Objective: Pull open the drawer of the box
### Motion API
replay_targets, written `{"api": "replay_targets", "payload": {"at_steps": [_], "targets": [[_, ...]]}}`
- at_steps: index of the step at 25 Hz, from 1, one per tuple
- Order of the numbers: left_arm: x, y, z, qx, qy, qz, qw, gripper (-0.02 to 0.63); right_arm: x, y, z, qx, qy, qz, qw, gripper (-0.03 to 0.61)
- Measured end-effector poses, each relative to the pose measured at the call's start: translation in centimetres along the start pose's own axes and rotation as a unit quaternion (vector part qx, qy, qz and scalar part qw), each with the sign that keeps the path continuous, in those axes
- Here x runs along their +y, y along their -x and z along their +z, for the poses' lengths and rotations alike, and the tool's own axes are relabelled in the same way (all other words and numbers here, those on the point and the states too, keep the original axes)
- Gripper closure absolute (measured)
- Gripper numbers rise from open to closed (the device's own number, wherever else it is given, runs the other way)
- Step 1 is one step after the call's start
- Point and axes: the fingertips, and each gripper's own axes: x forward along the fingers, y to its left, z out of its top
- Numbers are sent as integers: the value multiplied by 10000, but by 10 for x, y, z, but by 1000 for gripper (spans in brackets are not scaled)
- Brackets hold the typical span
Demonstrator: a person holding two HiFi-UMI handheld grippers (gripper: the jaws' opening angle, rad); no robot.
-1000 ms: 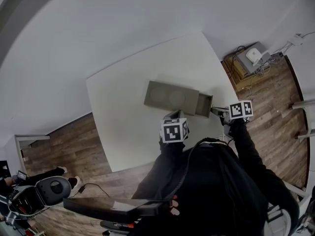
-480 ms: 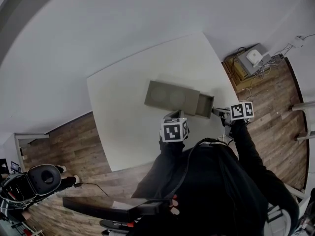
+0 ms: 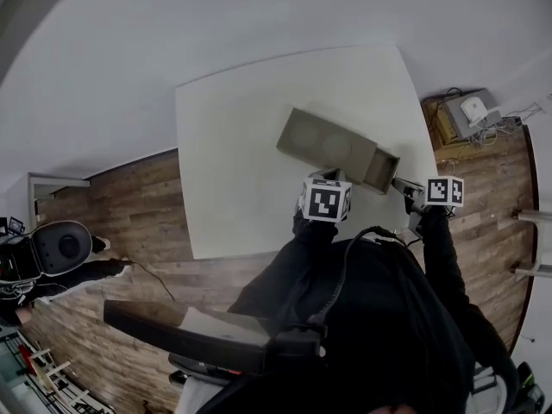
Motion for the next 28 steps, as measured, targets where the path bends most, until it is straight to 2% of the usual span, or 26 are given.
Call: {"api": "replay_targets", "payload": {"at_steps": [13, 28], "targets": [[10, -2, 10, 24, -8, -21, 10000, 618, -2, 0, 7, -16, -36, -83, 10000, 549], [5, -1, 4, 14, 80, 21, 10000, 618, -7, 5, 2, 23, -82, -67, 9999, 551]]}}
